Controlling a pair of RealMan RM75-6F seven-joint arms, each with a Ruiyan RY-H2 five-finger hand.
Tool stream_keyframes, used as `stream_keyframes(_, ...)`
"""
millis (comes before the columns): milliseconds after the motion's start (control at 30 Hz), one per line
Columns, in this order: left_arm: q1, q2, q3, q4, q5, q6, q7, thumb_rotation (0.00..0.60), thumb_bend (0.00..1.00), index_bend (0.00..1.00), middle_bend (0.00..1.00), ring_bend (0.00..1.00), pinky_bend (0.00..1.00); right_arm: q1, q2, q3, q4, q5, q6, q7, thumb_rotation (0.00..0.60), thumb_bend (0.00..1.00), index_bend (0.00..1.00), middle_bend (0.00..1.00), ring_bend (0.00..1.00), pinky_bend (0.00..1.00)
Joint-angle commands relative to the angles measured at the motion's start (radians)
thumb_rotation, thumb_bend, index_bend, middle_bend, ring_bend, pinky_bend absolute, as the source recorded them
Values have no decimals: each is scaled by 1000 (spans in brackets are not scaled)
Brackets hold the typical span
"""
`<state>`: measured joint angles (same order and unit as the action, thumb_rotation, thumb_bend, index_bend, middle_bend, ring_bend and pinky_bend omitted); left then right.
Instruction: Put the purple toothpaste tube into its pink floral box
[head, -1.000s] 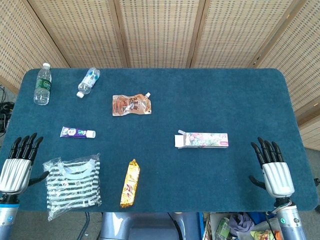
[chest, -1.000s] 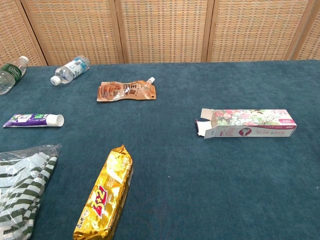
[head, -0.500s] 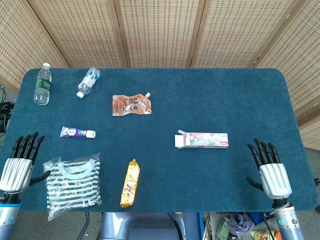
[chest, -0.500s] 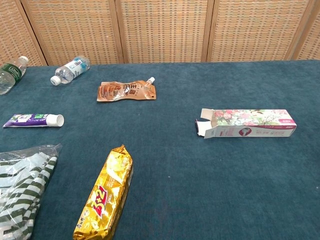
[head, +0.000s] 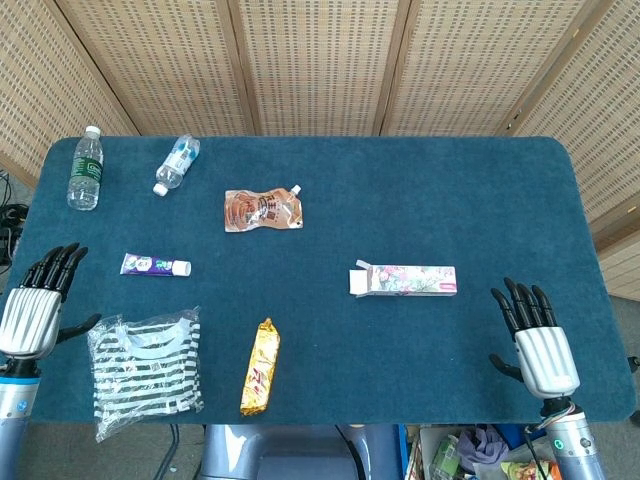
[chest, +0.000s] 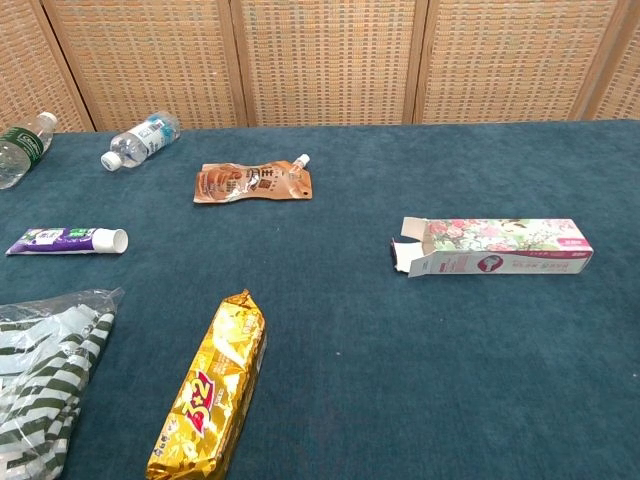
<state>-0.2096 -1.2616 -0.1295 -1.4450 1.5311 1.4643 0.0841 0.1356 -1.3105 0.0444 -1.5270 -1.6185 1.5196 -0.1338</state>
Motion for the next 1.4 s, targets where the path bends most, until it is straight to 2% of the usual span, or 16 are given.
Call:
stream_keyframes(33,-62,16,-25,50,-44,-106,-30,600,119,141,160,133,231,0,-1,0,1,-1,1,1,600,89,55,0,0,0)
stream_keyframes(200,-132,34,-49,108,-100,-232,-19,600,119,228,213,184,250,1,-1,0,0,2,-4,5,600,89,55,0,0,0)
stream_keyframes(367,-199,28,-67,165,-165,-360,-14,600,118,348,331,274,293,2,-7,-2,5,7,-13,-3,600,90,55,0,0,0)
stream_keyframes(533,-249,-3,-68,226,-208,-443,24,600,119,394,362,299,314,2,-9,-2,5,6,-11,-7,600,90,55,0,0,0)
stream_keyframes(933,-343,-111,-71,368,-340,-603,146,600,119,404,366,304,319,2,-7,0,5,13,-14,-1,600,89,55,0,0,0)
stream_keyframes(1167,-373,-171,-59,417,-382,-643,184,600,121,404,355,304,319,2,-7,2,9,14,-13,8,600,89,55,0,0,0)
stream_keyframes(1400,-388,-221,-43,472,-400,-666,198,600,177,404,352,304,319,2,-9,3,12,14,-11,16,600,90,55,0,0,0)
